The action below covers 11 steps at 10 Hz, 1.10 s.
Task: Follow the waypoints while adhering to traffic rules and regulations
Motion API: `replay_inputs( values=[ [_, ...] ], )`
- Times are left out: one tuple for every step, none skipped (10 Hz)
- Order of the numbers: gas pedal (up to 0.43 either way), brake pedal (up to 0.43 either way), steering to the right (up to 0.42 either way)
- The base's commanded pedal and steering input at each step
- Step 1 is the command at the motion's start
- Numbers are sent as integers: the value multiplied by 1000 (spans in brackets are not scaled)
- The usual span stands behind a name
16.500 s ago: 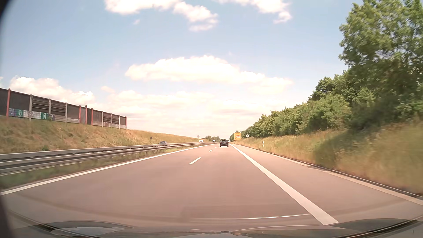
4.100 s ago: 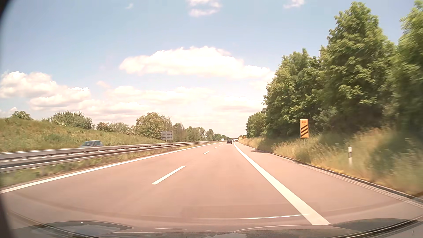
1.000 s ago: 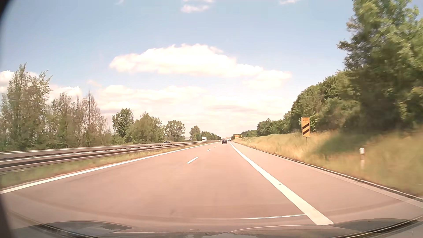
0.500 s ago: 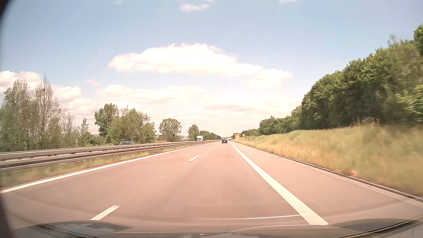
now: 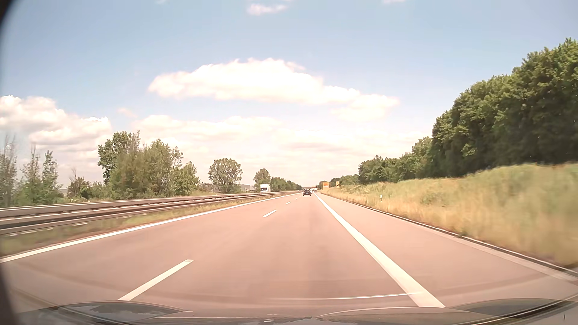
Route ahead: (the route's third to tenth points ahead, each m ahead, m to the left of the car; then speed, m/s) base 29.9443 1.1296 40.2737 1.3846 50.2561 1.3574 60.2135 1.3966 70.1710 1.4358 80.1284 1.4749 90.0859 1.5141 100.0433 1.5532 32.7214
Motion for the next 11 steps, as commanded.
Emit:
replay_inputs(
  values=[
    [240, 12, -1],
    [240, 6, -1],
    [240, 12, -1],
    [240, 12, -1],
    [240, 12, -1],
    [240, 12, -1],
    [240, 12, -1],
    [240, 12, 0],
    [240, 12, 0],
    [240, 12, 0],
    [240, 12, 0]
  ],
)
